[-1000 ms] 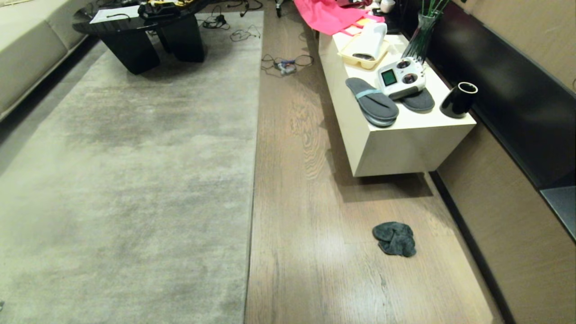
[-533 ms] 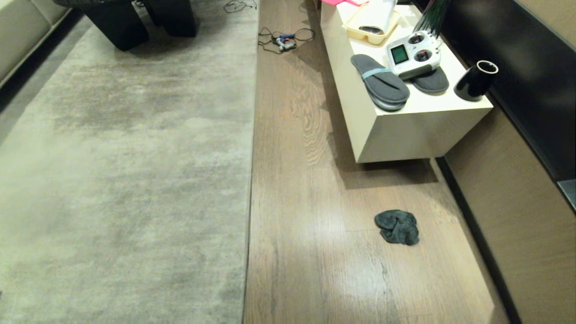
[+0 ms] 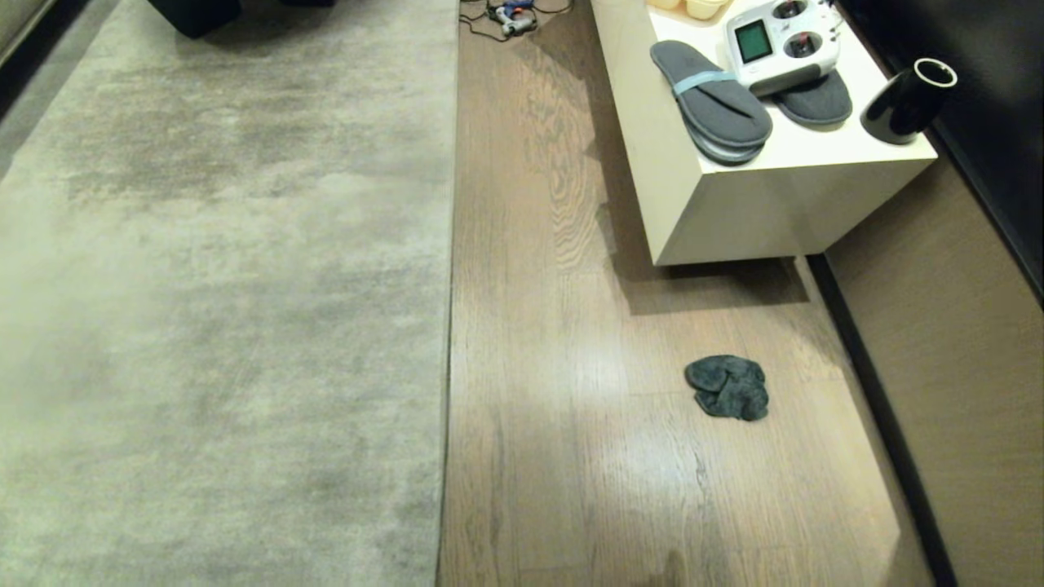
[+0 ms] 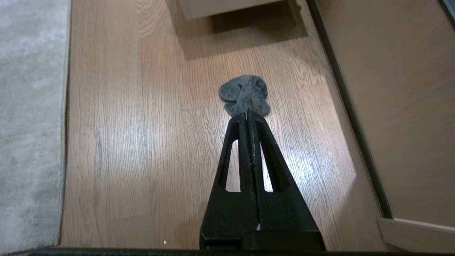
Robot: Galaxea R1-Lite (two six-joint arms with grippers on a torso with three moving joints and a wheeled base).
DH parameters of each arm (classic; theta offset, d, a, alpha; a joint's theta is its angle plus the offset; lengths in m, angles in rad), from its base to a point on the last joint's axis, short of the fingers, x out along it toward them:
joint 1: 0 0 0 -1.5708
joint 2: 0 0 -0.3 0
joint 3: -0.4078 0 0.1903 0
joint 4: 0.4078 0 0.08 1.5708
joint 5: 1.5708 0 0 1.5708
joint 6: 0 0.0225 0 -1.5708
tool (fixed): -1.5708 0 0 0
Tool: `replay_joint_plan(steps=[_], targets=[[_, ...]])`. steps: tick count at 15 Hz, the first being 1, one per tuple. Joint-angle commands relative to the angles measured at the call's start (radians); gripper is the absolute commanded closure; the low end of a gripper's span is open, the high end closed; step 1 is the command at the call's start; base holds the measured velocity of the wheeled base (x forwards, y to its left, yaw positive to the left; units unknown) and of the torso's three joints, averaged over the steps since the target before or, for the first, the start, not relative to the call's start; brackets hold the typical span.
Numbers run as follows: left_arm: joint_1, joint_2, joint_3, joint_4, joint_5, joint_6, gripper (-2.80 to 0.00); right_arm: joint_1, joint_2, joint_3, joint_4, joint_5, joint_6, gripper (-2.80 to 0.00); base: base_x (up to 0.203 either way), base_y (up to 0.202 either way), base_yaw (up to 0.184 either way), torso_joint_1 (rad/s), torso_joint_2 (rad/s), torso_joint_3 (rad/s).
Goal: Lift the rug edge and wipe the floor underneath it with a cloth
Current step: Pick up the rag
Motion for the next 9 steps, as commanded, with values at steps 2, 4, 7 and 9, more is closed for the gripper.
replay_joint_plan(steps=[2,4,7,9], targets=[[-0.001,0.000,0.000,0.000,0.001,-0.001,0.00,0.000,0.000,0.000,0.000,-0.001,0.000,0.00,0.000,0.000,0.000,0.000,0.00,-0.198],[-0.001,0.000,0.000,0.000,0.001,-0.001,0.00,0.000,0.000,0.000,0.000,-0.001,0.000,0.00,0.000,0.000,0.000,0.000,0.00,-0.198],[-0.001,0.000,0.000,0.000,0.001,-0.002,0.00,0.000,0.000,0.000,0.000,-0.001,0.000,0.00,0.000,0.000,0.000,0.001,0.00,-0.195],[-0.001,0.000,0.000,0.000,0.001,-0.002,0.00,0.000,0.000,0.000,0.000,-0.001,0.000,0.00,0.000,0.000,0.000,0.002,0.00,-0.202]])
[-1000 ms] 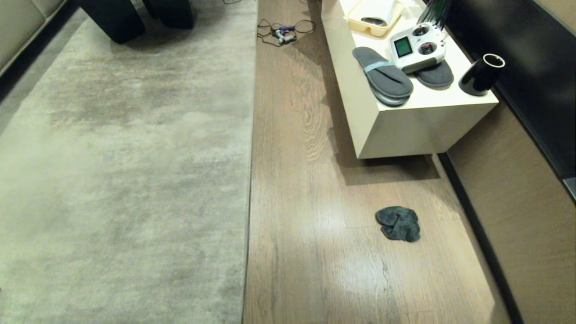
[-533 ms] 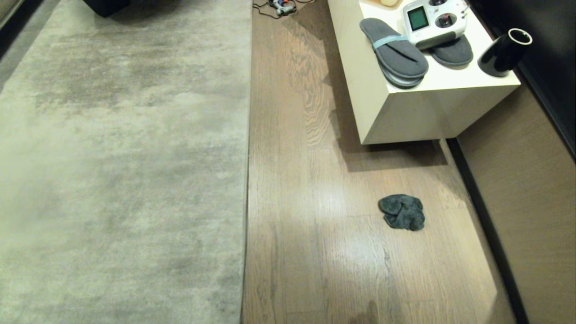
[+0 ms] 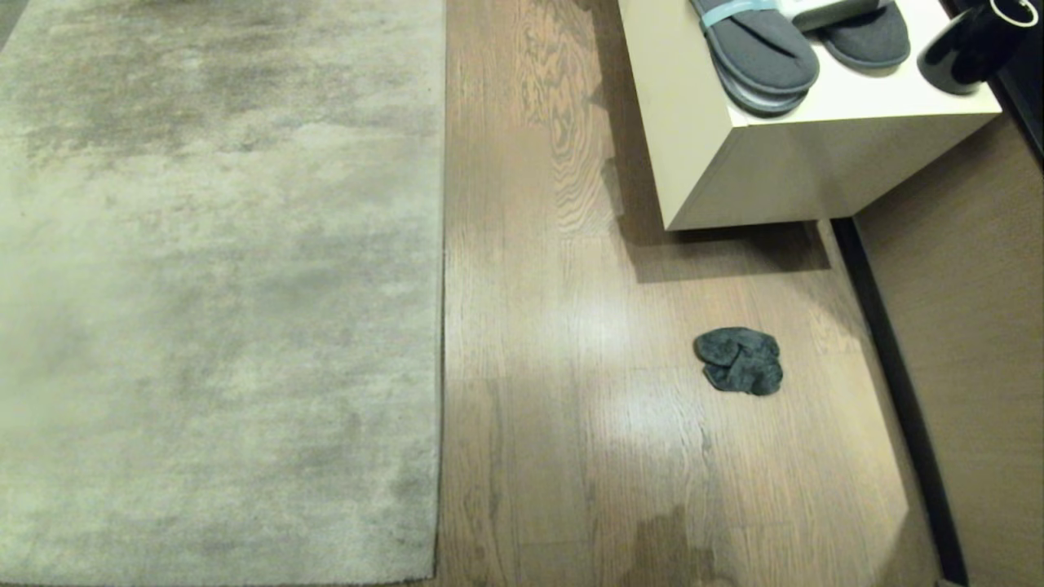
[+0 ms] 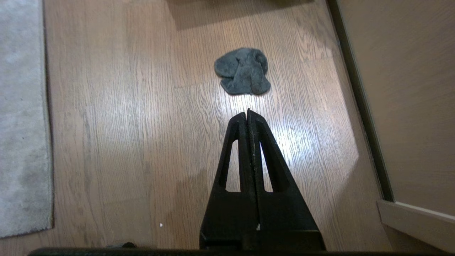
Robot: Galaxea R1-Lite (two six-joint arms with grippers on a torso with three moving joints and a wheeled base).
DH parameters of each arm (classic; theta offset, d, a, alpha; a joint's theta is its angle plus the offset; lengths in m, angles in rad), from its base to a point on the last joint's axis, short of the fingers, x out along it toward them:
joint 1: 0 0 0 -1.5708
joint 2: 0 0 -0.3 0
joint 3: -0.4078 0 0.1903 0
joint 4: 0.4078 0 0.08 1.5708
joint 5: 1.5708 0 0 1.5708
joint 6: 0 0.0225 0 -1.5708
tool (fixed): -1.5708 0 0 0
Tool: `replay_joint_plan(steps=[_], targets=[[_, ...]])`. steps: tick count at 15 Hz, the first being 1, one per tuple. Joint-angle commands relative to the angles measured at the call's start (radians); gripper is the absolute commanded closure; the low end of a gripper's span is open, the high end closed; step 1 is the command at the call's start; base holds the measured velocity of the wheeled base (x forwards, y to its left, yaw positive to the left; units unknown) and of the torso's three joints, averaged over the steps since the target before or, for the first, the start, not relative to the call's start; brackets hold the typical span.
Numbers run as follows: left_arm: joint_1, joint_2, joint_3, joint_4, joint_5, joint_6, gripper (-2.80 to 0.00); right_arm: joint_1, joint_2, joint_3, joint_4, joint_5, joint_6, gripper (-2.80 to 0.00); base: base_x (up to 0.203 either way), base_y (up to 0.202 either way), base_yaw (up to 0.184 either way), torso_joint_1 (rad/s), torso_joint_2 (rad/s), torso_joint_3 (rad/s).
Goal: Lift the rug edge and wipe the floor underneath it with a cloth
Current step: Pick up the rag
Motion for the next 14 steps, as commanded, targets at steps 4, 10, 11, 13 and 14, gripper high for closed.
replay_joint_plan(steps=[4,10,11,13,14], targets=[[0.000,0.000,0.000,0.000,0.000,-0.001,0.00,0.000,0.000,0.000,0.000,-0.001,0.000,0.00,0.000,0.000,0.000,-0.001,0.00,-0.195],[-0.001,0.000,0.000,0.000,0.000,0.001,0.00,0.000,0.000,0.000,0.000,0.001,0.000,0.00,0.000,0.000,0.000,0.001,0.00,-0.196],[0.000,0.000,0.000,0.000,0.000,0.001,0.00,0.000,0.000,0.000,0.000,-0.001,0.000,0.00,0.000,0.000,0.000,0.004,0.00,-0.196],[0.000,0.000,0.000,0.000,0.000,0.001,0.00,0.000,0.000,0.000,0.000,-0.001,0.000,0.00,0.000,0.000,0.000,0.002,0.00,-0.198],[0.000,0.000,0.000,0.000,0.000,0.001,0.00,0.000,0.000,0.000,0.000,-0.001,0.000,0.00,0.000,0.000,0.000,0.007,0.00,-0.193]])
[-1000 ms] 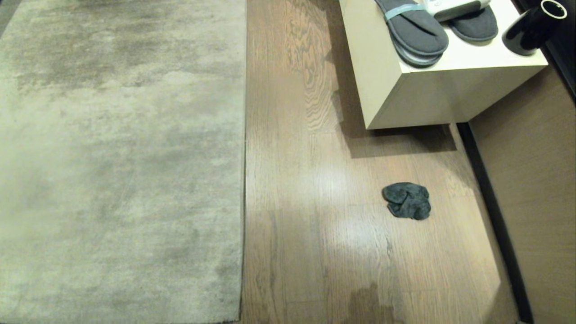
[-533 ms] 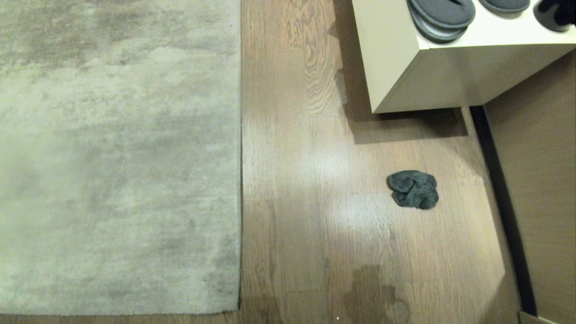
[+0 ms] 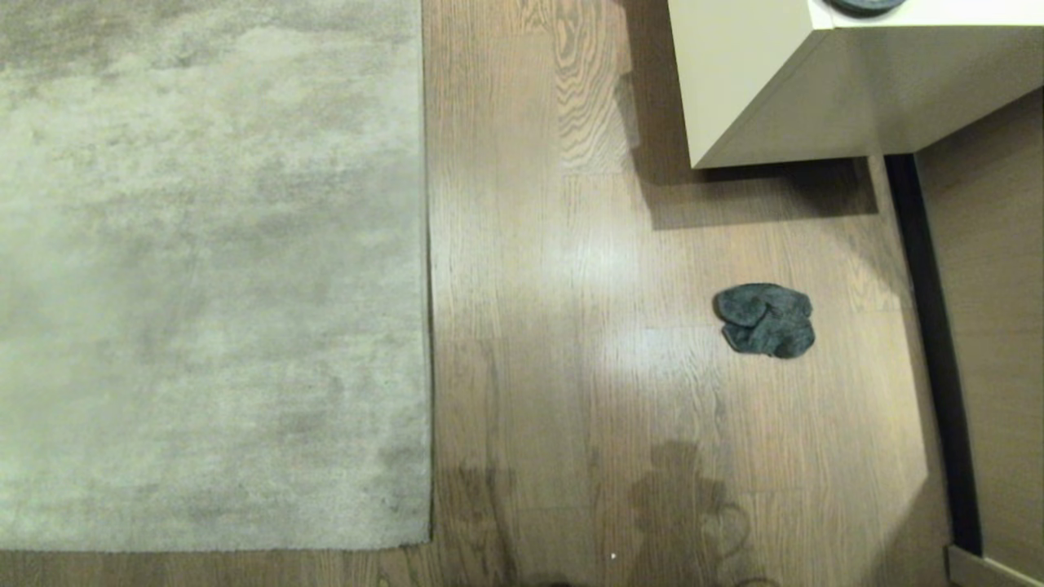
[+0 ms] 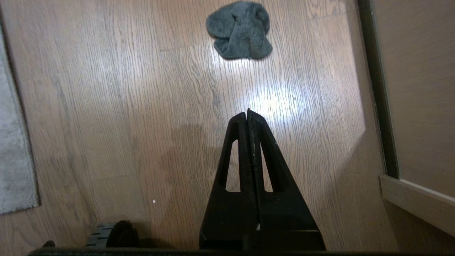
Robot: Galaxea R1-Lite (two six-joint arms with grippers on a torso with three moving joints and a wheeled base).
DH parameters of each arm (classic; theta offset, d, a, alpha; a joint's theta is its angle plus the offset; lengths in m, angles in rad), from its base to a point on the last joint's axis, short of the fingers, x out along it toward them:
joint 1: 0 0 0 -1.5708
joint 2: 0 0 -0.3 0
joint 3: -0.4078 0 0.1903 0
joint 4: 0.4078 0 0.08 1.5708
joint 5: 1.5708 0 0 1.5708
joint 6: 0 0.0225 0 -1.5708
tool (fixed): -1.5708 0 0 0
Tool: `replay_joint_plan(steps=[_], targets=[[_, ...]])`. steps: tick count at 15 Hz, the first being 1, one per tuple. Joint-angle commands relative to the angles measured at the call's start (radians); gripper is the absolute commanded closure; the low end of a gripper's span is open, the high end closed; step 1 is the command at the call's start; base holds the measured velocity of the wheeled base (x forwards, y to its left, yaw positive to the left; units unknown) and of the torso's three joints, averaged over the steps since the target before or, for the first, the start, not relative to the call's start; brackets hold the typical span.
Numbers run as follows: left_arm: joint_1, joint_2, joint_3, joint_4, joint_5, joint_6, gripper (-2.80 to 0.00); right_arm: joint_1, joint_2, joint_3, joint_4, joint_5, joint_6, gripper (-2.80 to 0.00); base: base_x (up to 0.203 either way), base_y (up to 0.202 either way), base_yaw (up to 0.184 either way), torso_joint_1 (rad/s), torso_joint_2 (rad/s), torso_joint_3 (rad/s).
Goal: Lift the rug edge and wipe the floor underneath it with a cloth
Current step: Pick up the rag
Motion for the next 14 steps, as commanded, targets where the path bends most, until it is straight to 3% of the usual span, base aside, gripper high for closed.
replay_joint_plan(steps=[1,14], targets=[[0.000,0.000,0.000,0.000,0.001,-0.001,0.00,0.000,0.000,0.000,0.000,0.000,0.000,0.00,0.000,0.000,0.000,0.006,0.00,-0.198],[0.000,0.000,0.000,0.000,0.001,-0.001,0.00,0.000,0.000,0.000,0.000,-0.001,0.000,0.00,0.000,0.000,0.000,0.002,0.00,-0.197]])
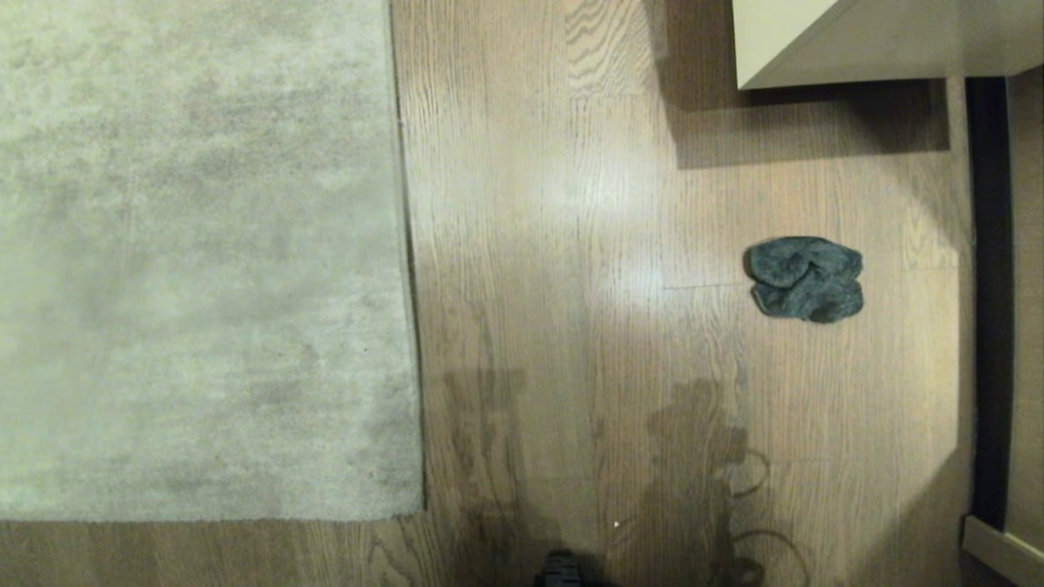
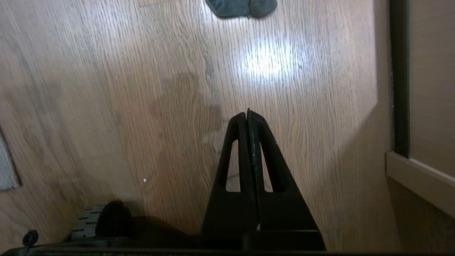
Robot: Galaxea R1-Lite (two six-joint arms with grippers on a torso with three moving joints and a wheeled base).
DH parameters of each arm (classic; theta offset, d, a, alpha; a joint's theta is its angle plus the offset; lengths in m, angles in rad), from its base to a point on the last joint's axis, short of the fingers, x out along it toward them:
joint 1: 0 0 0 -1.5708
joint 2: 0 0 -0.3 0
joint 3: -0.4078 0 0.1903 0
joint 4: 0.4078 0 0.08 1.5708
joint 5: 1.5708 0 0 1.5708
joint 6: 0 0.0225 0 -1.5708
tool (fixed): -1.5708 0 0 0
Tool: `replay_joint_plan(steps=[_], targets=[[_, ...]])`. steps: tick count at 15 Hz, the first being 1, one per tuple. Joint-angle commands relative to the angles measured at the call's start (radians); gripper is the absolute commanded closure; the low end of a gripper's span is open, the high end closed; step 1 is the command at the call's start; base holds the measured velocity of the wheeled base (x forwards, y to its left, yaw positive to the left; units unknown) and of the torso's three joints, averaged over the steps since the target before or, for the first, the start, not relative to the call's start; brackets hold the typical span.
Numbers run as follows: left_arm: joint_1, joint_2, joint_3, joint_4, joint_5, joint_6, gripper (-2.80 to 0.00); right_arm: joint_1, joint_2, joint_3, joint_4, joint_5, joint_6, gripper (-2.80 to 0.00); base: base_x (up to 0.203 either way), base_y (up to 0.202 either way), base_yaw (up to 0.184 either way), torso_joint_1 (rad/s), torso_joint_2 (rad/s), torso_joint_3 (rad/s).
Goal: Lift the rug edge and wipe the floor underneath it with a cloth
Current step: Pick up the rag
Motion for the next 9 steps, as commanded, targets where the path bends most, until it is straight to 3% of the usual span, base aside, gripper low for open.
replay_joint_plan(steps=[1,9], targets=[[0.000,0.000,0.000,0.000,0.000,-0.001,0.00,0.000,0.000,0.000,0.000,0.001,0.000,0.00,0.000,0.000,0.000,0.002,0.01,-0.193],[0.000,0.000,0.000,0.000,0.000,-0.001,0.00,0.000,0.000,0.000,0.000,0.001,0.000,0.00,0.000,0.000,0.000,0.000,0.00,-0.195]])
